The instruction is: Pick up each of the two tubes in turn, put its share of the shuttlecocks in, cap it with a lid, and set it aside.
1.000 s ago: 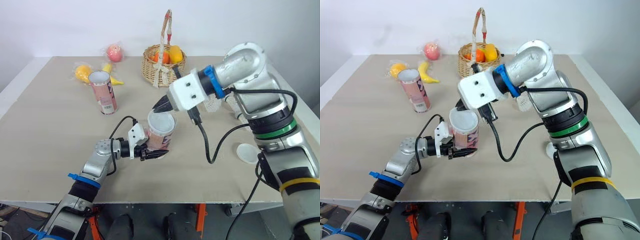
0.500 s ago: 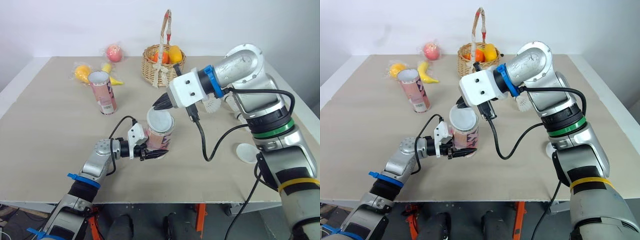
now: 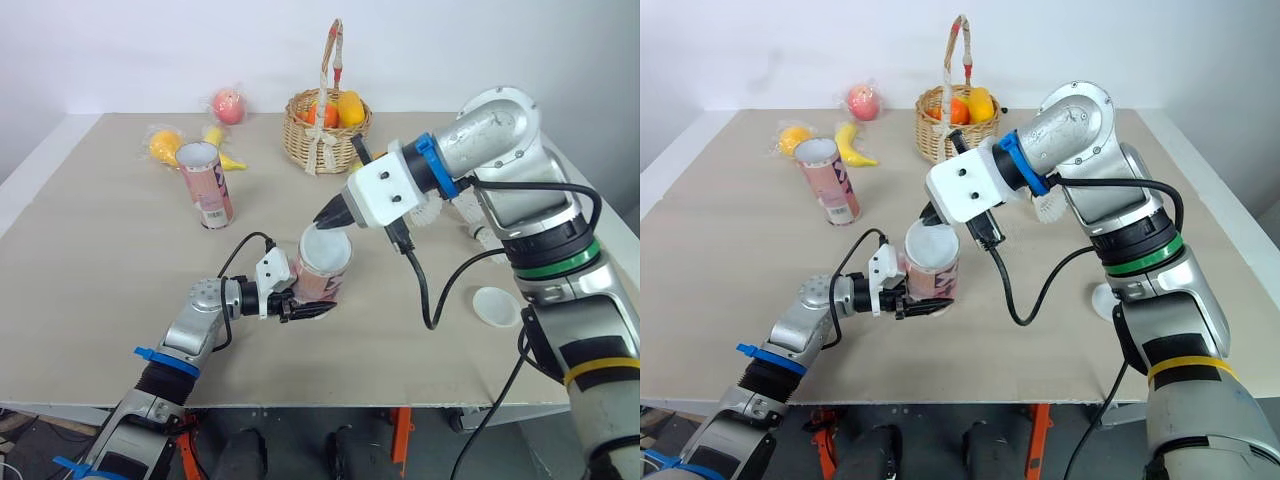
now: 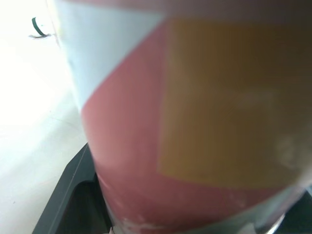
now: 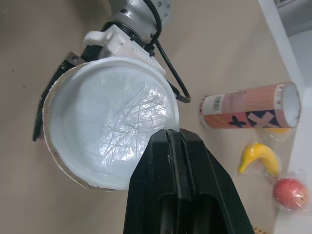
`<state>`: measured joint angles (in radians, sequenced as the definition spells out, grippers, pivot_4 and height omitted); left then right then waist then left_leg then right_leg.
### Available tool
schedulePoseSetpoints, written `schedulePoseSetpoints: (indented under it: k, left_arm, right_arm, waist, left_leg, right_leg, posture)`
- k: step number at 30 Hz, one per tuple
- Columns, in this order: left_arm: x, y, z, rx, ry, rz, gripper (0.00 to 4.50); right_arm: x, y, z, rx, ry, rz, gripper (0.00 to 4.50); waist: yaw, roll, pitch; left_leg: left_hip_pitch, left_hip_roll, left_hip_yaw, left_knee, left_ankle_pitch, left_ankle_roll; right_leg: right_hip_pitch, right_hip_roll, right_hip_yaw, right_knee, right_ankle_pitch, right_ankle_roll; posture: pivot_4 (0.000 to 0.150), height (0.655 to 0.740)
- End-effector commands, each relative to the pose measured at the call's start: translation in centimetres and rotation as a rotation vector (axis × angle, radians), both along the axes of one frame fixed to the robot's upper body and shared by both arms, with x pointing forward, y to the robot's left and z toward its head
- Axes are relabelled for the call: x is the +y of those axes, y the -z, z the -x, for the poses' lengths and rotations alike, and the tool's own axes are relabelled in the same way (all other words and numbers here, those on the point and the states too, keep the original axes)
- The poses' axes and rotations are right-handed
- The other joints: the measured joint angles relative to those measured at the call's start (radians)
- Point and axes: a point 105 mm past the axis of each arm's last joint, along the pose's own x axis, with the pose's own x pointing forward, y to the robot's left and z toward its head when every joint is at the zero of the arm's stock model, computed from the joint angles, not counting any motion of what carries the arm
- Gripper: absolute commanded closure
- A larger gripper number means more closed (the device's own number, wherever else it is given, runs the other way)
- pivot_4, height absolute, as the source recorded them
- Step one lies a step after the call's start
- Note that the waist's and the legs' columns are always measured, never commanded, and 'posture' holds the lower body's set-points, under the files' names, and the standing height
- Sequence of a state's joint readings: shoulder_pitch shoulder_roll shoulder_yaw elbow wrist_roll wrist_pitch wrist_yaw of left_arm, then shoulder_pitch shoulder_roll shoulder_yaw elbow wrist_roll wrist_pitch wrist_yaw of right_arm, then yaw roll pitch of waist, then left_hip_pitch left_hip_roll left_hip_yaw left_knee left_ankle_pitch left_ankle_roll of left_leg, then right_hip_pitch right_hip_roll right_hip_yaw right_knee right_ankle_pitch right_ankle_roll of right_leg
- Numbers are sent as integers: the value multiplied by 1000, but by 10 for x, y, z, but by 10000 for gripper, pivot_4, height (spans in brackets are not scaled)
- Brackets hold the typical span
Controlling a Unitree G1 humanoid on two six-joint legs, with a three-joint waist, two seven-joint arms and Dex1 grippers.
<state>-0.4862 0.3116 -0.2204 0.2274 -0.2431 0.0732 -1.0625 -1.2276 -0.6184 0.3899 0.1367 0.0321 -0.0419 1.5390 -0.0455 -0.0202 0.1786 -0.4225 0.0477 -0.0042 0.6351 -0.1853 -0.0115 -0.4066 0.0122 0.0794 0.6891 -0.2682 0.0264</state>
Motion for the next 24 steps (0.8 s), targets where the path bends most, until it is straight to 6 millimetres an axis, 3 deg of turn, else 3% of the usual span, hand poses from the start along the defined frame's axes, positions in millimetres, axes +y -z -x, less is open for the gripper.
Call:
schedulePoseSetpoints:
  k: [1, 4, 12, 20, 24]
  left_arm:
    - [9, 14, -1, 65, -31, -24, 15788]
    - [8, 15, 0, 66, -33, -20, 15788]
    - [9, 18, 1, 72, -40, -23, 15788]
    - [8, 20, 2, 78, -42, -20, 15788]
    - [8, 19, 2, 78, -41, -20, 15788]
  right_arm:
    - [6, -13, -2, 45, -8, -5, 44084]
    - [7, -31, -5, 51, -1, -52, 44084]
    - [8, -47, 1, 48, -42, -46, 44084]
    - [1, -26, 16, 88, -89, 39, 44084]
    - [6, -17, 13, 105, -83, 63, 44084]
  waist:
    - [0, 0, 0]
    - [0, 0, 0]
    - [0, 0, 0]
    - [-1, 0, 0]
    - [-1, 0, 0]
  left_leg:
    - [0, 0, 0, 0, 0, 0]
    - [0, 0, 0, 0, 0, 0]
    - [0, 0, 0, -1, 0, 0]
    - [0, 0, 0, -2, 0, 0]
    - [0, 1, -1, -2, 0, 0]
  right_leg:
    - [0, 0, 0, 0, 0, 0]
    - [-1, 0, 0, 0, 0, -1]
    - [0, 0, -1, 0, 3, -6]
    - [0, 0, -1, 0, 2, -6]
    - [-1, 1, -1, 0, 1, -5]
  posture:
    - [1500, 7400]
    - [1500, 7400]
    - [1500, 7400]
    - [1500, 7400]
    - [1500, 7400]
